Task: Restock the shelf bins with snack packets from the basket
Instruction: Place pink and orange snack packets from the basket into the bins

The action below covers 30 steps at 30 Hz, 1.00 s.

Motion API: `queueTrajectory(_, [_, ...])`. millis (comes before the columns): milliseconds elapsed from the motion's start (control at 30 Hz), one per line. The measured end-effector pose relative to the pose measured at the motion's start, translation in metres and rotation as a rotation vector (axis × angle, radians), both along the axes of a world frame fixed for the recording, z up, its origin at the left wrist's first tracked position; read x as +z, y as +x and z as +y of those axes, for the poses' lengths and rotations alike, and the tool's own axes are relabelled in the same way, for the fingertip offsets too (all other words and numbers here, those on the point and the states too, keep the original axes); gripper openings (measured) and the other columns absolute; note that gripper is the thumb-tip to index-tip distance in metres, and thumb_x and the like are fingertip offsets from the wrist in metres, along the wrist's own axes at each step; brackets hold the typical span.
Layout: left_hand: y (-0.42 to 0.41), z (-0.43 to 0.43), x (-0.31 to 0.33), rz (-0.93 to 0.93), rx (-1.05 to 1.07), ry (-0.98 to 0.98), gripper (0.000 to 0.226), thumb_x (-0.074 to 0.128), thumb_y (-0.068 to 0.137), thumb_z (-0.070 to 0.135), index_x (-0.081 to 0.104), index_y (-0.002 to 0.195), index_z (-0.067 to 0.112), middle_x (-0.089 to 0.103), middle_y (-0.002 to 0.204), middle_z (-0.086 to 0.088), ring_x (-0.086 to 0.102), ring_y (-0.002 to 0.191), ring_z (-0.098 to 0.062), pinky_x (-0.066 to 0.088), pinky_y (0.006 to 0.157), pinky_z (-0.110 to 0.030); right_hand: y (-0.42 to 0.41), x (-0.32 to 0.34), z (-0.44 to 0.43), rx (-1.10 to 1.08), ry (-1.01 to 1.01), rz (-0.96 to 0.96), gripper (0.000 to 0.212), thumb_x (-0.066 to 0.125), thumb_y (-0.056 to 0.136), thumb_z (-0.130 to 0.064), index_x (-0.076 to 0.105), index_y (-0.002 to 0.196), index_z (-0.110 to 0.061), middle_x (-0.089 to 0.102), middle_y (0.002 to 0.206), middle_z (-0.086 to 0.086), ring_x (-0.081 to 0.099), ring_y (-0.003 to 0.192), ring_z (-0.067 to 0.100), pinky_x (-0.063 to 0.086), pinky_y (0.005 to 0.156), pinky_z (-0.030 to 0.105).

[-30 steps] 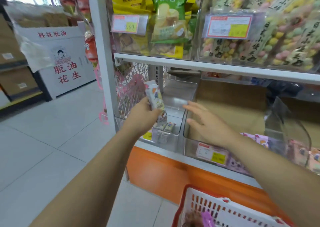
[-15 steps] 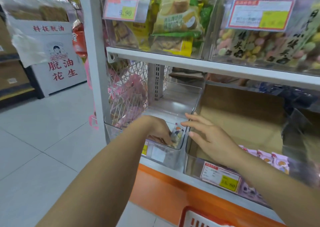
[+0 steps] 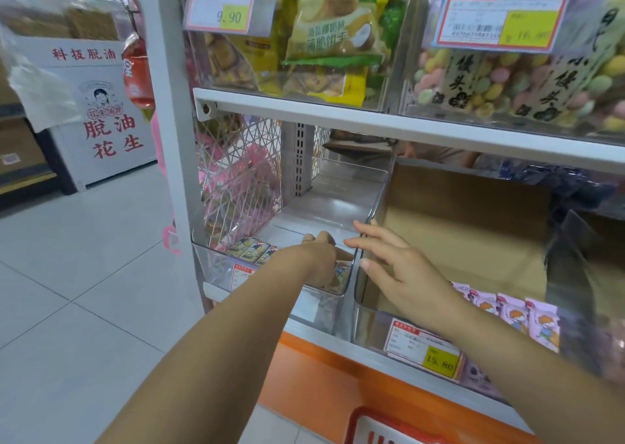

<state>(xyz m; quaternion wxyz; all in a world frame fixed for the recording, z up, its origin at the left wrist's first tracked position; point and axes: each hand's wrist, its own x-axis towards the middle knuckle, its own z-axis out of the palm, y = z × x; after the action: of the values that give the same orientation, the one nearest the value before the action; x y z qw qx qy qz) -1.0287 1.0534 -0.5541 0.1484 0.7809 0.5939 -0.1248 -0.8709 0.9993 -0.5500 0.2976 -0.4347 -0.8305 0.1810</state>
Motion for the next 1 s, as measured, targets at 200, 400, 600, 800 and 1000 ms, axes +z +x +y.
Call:
queueTrajectory(200, [0.009,-0.001,0.0,-0.006,-0.042,-0.06,0.036,0.044,0.096,0.013,0.048,0.129,0.0,0.05,0.132,-0.021,0.049,0.119,-0.036,0.042,0.096,-0.041,0.001,-0.001,0.0,0.016,-0.02,0.014,0.033,0.047,0.098,-0.019,0.056,0.127,-0.031,0.033,0.139,-0.026,0.019,0.14,-0.003,0.024,0.115,0.027])
queueTrajectory(400, [-0.001,-0.003,-0.001,-0.166,0.016,0.027,0.041,0.043,0.099,0.013,0.042,0.139,0.013,0.049,0.137,-0.014,0.051,0.118,-0.029,0.04,0.084,-0.028,-0.001,0.0,-0.002,0.002,-0.005,-0.005,0.034,0.046,0.099,-0.019,0.054,0.13,-0.029,0.03,0.14,-0.026,0.018,0.142,0.0,0.018,0.113,0.018])
queueTrajectory(600, [-0.018,-0.046,0.013,-0.565,0.127,0.342,0.036,0.042,0.099,0.012,0.054,0.131,0.021,0.056,0.132,0.0,0.056,0.115,-0.019,0.044,0.09,-0.025,0.003,0.01,-0.028,-0.018,0.043,-0.074,0.038,0.048,0.098,-0.019,0.051,0.134,-0.029,0.034,0.146,-0.019,0.028,0.137,0.001,0.015,0.106,0.007])
queueTrajectory(800, [-0.016,-0.137,-0.034,-0.919,0.024,0.876,0.026,0.047,0.088,0.005,0.065,0.102,0.015,0.062,0.096,0.009,0.057,0.088,-0.004,0.043,0.078,-0.014,0.018,-0.019,-0.098,0.109,0.267,0.069,0.023,0.05,0.09,-0.026,0.07,0.099,-0.018,0.065,0.1,-0.012,0.058,0.094,0.001,0.042,0.086,0.012])
queueTrajectory(1000, [0.002,-0.195,-0.136,-0.882,0.123,0.681,0.029,0.045,0.083,0.01,0.068,0.098,0.018,0.057,0.092,0.018,0.057,0.086,-0.002,0.041,0.075,-0.01,0.064,-0.109,-0.138,0.051,-0.114,-0.16,0.014,0.057,0.091,-0.027,0.069,0.097,-0.023,0.067,0.092,-0.013,0.058,0.08,-0.001,0.045,0.073,0.017])
